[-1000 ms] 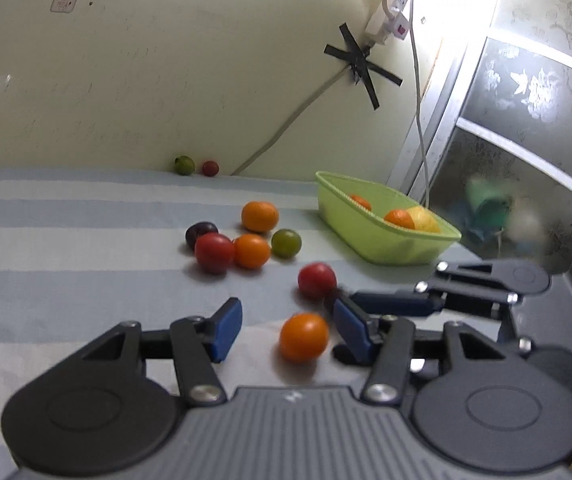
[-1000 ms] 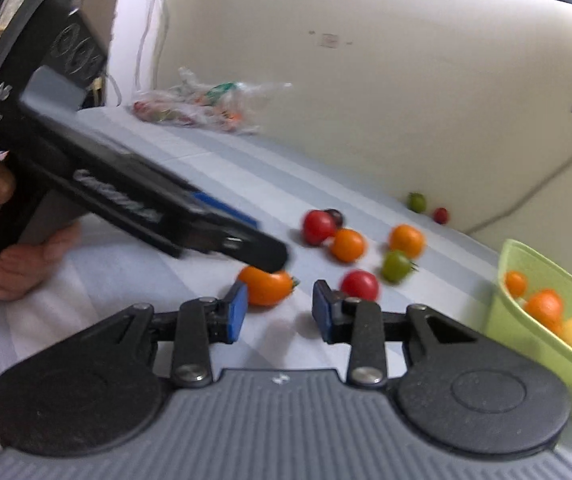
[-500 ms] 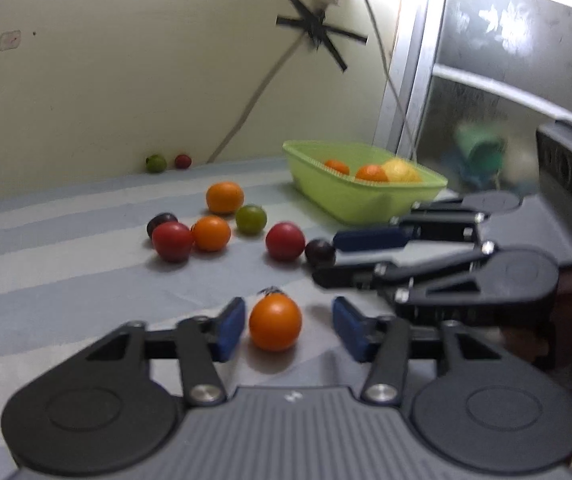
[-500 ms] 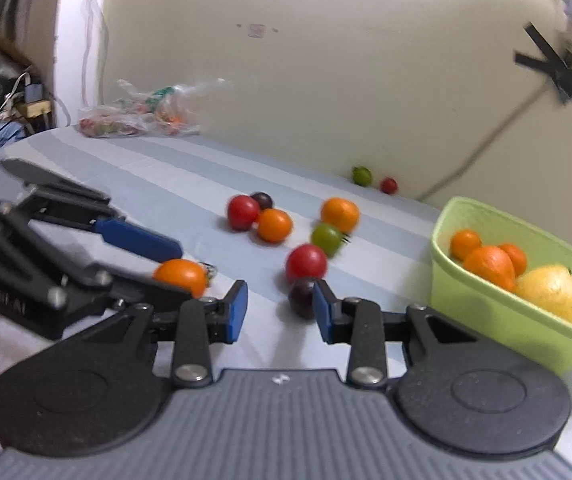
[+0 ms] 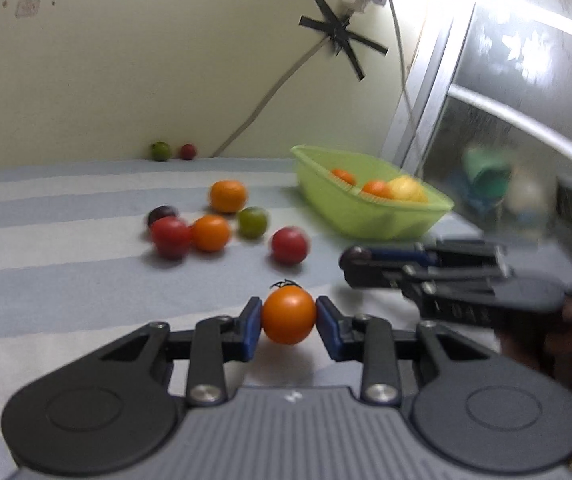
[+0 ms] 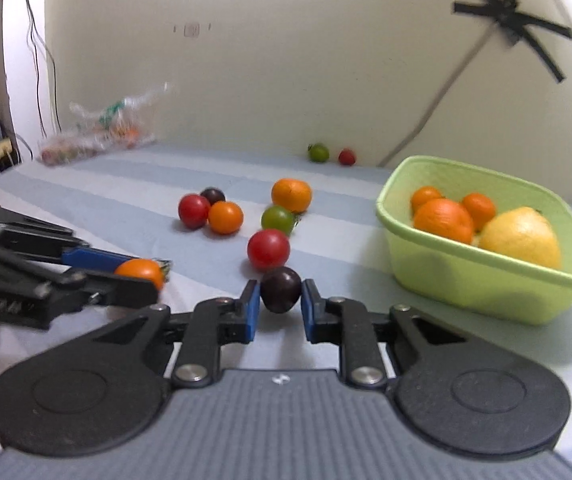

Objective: Organize fruits
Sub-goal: 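Lower the tomato and plum into the green basin and open both tools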

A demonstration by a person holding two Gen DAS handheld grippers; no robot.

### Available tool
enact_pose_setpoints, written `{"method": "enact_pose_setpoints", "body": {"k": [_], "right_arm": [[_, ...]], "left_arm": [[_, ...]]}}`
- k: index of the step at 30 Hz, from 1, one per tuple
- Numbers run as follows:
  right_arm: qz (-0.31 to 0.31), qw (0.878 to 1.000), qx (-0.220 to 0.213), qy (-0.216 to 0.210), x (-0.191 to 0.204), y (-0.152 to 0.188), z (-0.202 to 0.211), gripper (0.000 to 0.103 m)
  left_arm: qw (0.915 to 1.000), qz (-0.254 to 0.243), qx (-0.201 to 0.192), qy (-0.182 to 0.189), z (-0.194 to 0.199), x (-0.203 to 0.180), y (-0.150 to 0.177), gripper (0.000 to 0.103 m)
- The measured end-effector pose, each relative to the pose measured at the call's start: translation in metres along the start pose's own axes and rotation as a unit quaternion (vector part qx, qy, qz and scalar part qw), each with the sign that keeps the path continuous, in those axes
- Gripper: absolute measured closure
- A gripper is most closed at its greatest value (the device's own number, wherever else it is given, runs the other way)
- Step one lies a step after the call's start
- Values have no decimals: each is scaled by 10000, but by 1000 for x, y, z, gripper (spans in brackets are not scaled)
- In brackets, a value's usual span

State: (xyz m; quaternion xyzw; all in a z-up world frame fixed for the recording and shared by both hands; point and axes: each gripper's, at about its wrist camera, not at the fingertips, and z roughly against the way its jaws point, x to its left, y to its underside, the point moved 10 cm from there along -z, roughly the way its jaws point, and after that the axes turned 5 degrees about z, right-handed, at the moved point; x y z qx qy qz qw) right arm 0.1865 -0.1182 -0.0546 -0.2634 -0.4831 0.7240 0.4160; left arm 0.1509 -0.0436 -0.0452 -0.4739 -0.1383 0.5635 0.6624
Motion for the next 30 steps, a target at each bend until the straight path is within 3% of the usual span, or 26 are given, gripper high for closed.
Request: {"method": "enact_pose_setpoints", "body": {"k": [3, 8, 12, 17, 19, 25, 30], "right_arm": [[-142, 9989, -409, 151, -12, -1, 25, 78], [-148, 9900, -1045, 933, -56, -17, 54, 78], [-370, 9863, -1103, 1167, -92, -22, 48, 78], [-241, 9867, -1026, 1235, -99, -18, 26, 76], [-251, 9870, -1014, 1223, -100, -14, 22, 72], [-463, 9842, -1221, 1195, -108, -15, 30, 70], [-626, 9809, -1348, 1255, -109, -14, 36, 71]], "left_arm": [[9997, 53, -38, 254, -12, -16, -21, 73], [9983, -133, -100, 567, -50, -60, -68, 73], [9984, -124, 59, 553, -96, -78, -93, 73], [9983, 162, 292, 486, -137, -75, -104, 72], [9986, 200, 315, 386, -146, -71, -106, 63], [9985, 338, 203, 370, -146, -64, -110, 63], [9978, 469, -221, 417, -95, -41, -111, 63]]}}
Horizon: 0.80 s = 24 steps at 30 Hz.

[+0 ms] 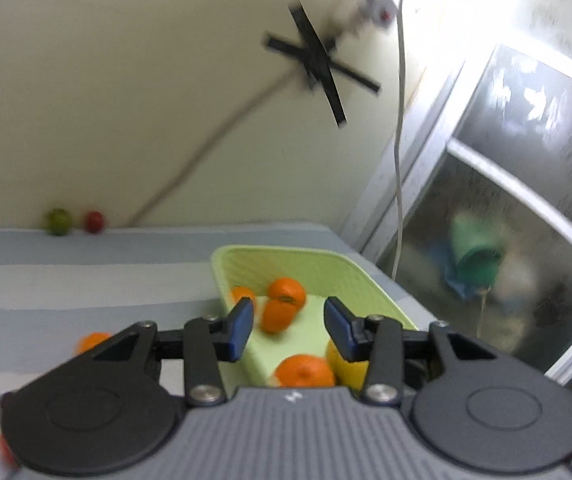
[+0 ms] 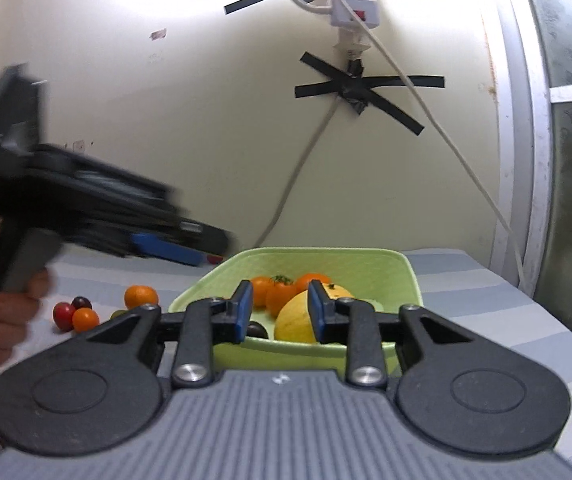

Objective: Organize fruits
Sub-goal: 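Lower the tomato and plum into the green basin and open both tools, then grasp a red cherry tomato with the left tool while the right tool grasps an orange tomato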

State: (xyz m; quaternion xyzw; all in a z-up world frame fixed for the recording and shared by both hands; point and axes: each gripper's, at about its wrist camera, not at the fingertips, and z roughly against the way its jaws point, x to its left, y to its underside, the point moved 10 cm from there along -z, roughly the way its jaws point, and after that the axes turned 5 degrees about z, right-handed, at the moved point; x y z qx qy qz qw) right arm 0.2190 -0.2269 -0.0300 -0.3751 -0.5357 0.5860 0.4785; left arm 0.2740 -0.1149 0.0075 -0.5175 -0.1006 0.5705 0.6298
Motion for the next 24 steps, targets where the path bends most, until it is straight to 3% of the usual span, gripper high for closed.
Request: {"method": "enact_pose_setpoints", "body": {"k": [3, 6, 10, 13, 16, 20, 24], "right_arm": [[-134, 9999, -64, 35, -4, -1, 3, 71], [-317, 9995, -91, 27, -7, -1, 6, 71], [-507, 9985, -125, -168, 0, -5, 9, 71], [-473, 9968, -173, -621, 27, -12, 18, 70], [-194, 9941, 52, -1071, 67, -8, 18, 71], [398, 9894, 588, -1264, 108, 7, -2, 71], [751, 9840, 906, -1339, 132, 12, -22, 71]], "left_arm": [[9987, 251, -388, -213, 47, 33, 0, 63], [9928, 355, -712, -897, 94, 78, 11, 63], [9822, 652, -730, -1600, 130, 131, 37, 63], [9799, 850, -720, -1655, 139, 149, 51, 63], [9836, 777, -626, -1506, 131, 147, 57, 63], [9895, 460, -532, -1262, 112, 126, 57, 61], [9897, 10, -445, -1359, 95, 113, 55, 57]]}}
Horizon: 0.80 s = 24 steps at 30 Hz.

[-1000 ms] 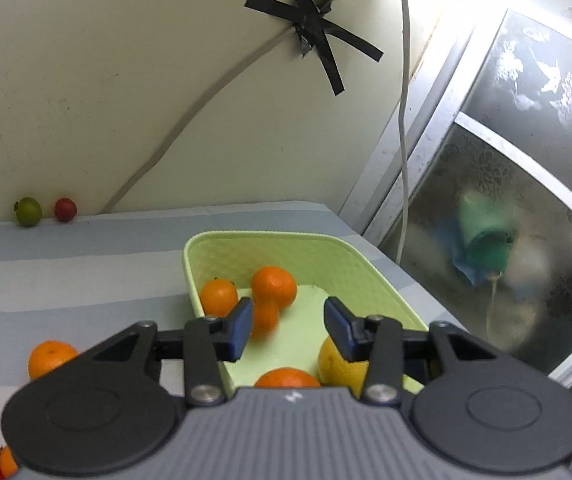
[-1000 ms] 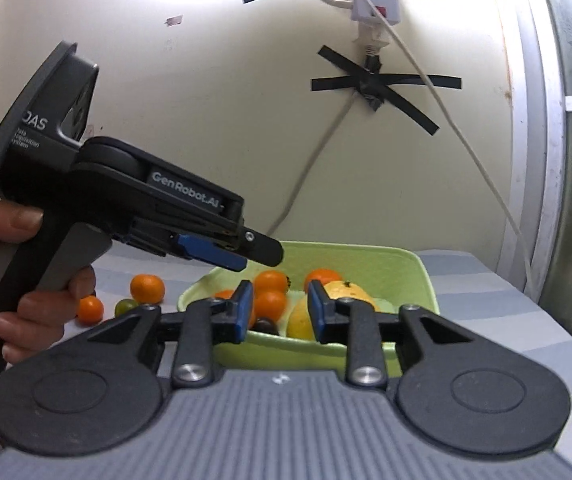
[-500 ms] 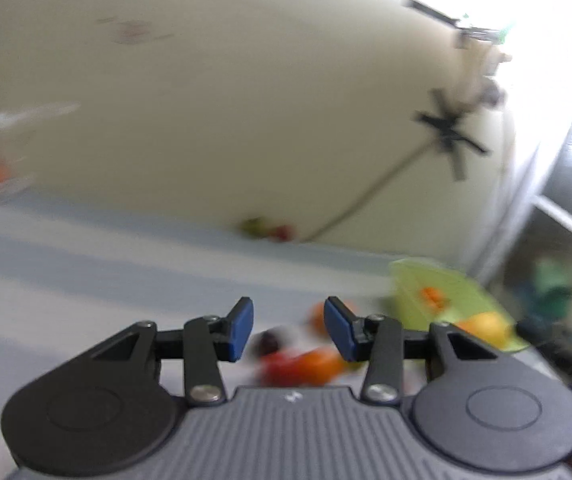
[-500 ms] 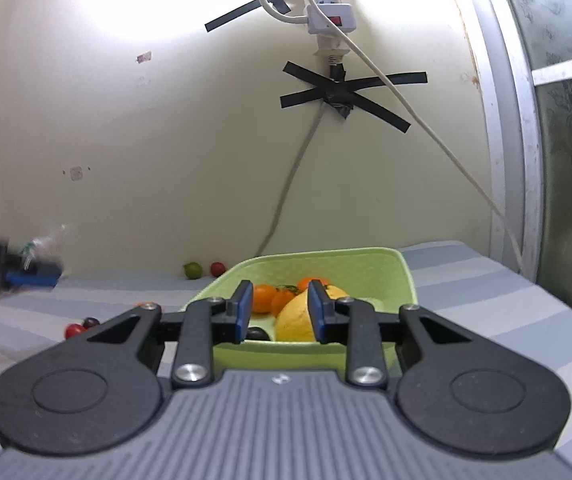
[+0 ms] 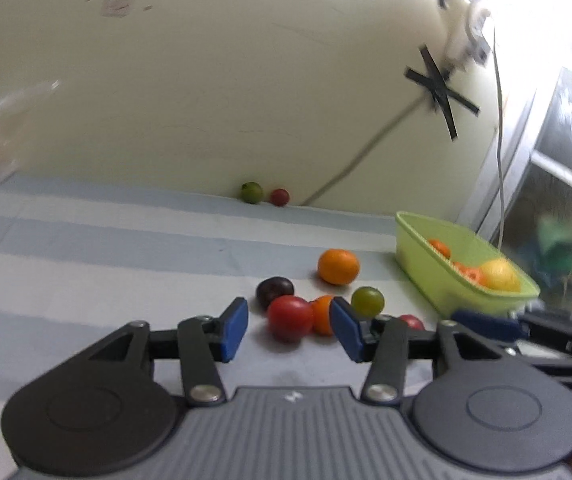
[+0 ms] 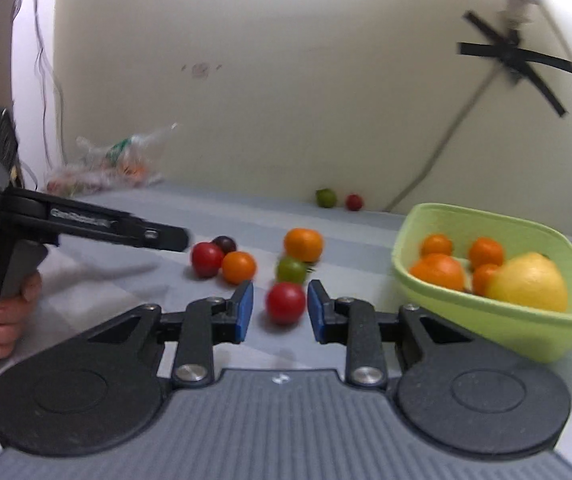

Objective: Organize fruits
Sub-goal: 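Grasp a red cherry tomato with the left tool while the right tool grasps an orange tomato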

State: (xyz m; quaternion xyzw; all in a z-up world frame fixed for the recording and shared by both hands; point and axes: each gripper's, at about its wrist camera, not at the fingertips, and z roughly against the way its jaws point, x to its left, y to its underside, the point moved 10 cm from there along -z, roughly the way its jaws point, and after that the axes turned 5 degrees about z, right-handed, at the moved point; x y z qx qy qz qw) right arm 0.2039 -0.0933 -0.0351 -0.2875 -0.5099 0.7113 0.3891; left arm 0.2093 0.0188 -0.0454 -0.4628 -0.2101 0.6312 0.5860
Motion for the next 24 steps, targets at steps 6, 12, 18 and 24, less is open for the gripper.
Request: {"method": "enact_pose_setpoints", "body": {"k": [6, 12, 18, 24], "right_arm": [[1264, 9914, 300, -154, 30, -7, -31, 71], [1729, 9820, 666, -358, 42, -4, -71, 64], [1624, 9833, 719, -410, 39, -7, -82, 63], [1529, 9869, 497, -107, 36, -5, -59, 75]], "left_arm": [[9994, 174, 303, 31, -18, 2, 3, 62], [9959, 683, 436, 403, -21, 13, 4, 74], [9952, 735, 369, 535, -18, 13, 2, 75], [9950, 588, 151, 787, -1, 5, 2, 75]]}}
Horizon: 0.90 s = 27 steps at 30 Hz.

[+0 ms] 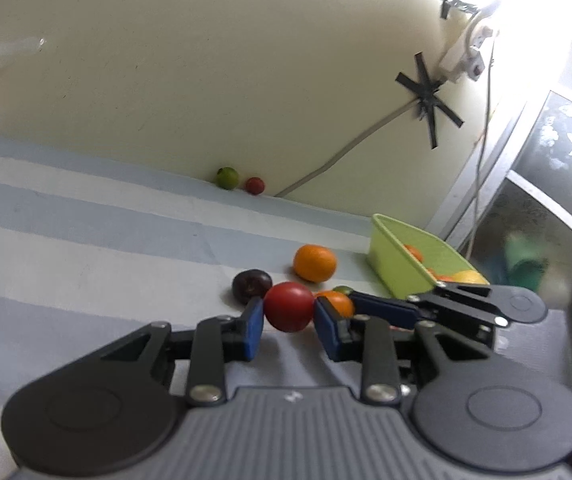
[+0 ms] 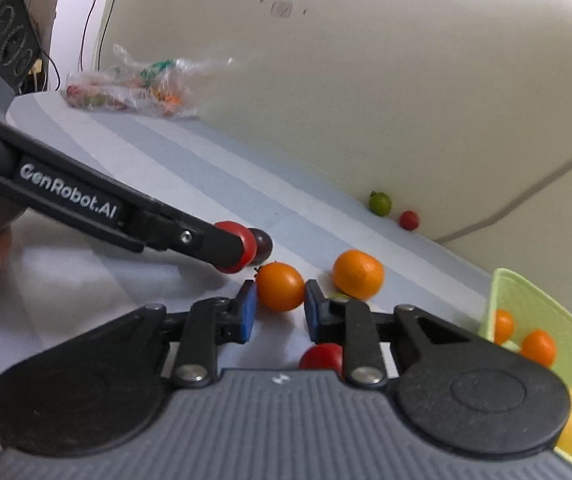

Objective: Organize fruits
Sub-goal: 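Grasp a red cherry tomato with the left tool while the right tool grasps an orange tomato, then lower both tomatoes into the green basin and open both tools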

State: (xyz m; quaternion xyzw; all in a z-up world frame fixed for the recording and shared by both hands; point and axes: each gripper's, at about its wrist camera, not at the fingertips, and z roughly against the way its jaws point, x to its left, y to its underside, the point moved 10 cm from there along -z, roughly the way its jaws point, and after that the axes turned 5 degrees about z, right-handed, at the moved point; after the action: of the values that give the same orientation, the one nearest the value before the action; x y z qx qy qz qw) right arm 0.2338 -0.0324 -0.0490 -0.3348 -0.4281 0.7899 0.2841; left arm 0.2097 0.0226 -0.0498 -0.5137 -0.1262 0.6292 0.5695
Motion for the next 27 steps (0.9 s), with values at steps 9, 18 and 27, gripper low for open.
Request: {"method": "enact_pose_setpoints", "body": {"k": [9, 18, 27], "right_arm": [[-720, 9959, -491, 251, -5, 26, 87, 75], [-1456, 9820, -588, 1046, -61, 61, 129, 75], [-1799, 9600, -800, 1989, -140, 79, 137, 75]], "left_arm": [[9971, -428, 368, 512, 15, -47, 37, 75], [9906, -709, 675, 954, -12, -119, 36, 75], [9905, -881, 806, 687, -98, -163, -10, 74]]}}
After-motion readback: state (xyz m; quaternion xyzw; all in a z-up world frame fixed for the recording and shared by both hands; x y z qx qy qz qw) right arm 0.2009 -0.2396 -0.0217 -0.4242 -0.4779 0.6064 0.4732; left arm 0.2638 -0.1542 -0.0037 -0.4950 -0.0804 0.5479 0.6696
